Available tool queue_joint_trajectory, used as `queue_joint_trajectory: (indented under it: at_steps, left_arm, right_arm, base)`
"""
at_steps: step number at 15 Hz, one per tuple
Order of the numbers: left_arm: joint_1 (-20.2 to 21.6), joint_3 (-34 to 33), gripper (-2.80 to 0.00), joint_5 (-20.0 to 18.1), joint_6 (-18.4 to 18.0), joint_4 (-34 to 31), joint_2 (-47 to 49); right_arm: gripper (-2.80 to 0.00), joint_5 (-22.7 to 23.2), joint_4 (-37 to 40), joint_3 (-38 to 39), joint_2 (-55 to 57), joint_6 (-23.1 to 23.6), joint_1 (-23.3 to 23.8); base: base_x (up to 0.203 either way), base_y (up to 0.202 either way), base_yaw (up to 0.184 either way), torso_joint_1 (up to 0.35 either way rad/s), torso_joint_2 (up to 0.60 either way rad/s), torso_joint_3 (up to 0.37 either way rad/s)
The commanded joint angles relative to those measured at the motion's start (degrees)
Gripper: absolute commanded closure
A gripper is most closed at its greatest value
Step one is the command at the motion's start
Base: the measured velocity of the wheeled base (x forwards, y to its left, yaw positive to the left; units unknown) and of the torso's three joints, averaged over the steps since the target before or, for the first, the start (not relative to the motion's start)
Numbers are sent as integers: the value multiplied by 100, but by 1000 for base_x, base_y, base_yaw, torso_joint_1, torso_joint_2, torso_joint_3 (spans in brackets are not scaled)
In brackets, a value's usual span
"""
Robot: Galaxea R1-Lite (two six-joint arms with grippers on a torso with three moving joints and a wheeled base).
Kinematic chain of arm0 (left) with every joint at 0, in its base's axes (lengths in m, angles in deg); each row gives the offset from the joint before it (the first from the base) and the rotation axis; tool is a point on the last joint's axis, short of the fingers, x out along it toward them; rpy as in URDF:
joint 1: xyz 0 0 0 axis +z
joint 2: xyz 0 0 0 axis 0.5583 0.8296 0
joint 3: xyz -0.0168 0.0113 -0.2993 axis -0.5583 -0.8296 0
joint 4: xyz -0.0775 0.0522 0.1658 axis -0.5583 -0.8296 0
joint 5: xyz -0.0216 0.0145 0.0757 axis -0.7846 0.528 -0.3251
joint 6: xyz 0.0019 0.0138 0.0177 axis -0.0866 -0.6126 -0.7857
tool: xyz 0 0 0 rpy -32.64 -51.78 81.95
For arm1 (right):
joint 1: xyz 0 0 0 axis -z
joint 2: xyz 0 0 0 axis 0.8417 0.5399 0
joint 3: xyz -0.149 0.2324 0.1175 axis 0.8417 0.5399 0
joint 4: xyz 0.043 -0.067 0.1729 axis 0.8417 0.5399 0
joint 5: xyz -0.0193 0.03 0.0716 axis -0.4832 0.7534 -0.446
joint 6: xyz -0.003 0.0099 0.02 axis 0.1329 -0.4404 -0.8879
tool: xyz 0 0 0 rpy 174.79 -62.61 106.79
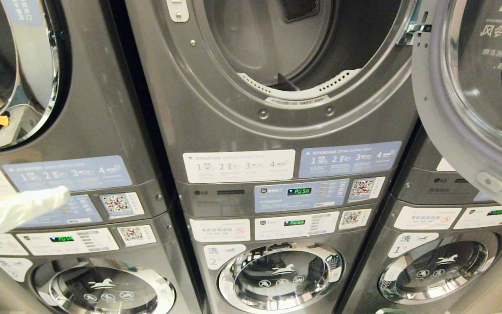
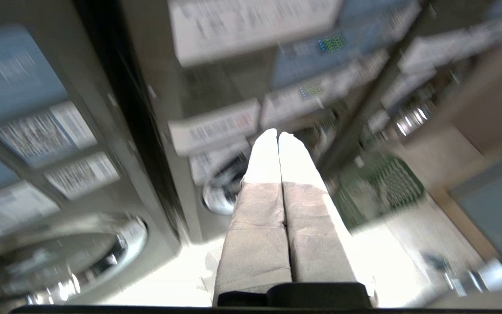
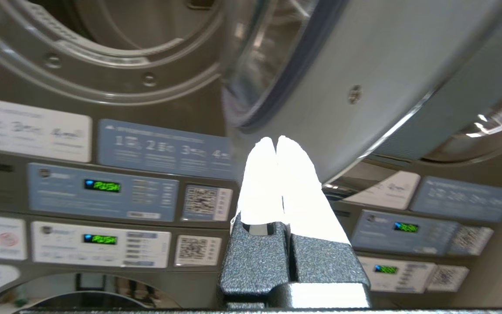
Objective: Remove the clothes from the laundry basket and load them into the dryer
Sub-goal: Open the dryer
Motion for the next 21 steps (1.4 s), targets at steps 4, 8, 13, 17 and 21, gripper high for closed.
queue_joint_trajectory:
  at_steps: [4,8,13,17,21]
  left_arm:
    - [21,-387,0,-385,3,-2013,-2023]
    - [101,-577,0,-359,2,-2173,-2397]
    - [376,-886,0,-358,2,-2181,-2891]
    - [857,-1587,0,-347,2,-2113,-3358]
    - [1006,-2207,0,279,43,-1831,-3577]
  right_arm:
    - [0,-1094,7,-131,316,53,68]
    - [0,-2162,11,-106,439,-97,41]
    - [0,-2438,-17,-221,749,-111,25]
    - [0,-2081,-33,-406,1230,-187,7]
    - [0,-1801,11,-327,1231,-170,16]
  base:
    - [0,0,0,0,0,0]
    - [0,0,0,0,0,0]
    - [0,0,0,0,0,0]
    - [0,0,0,0,0,0]
    - [0,0,0,0,0,0]
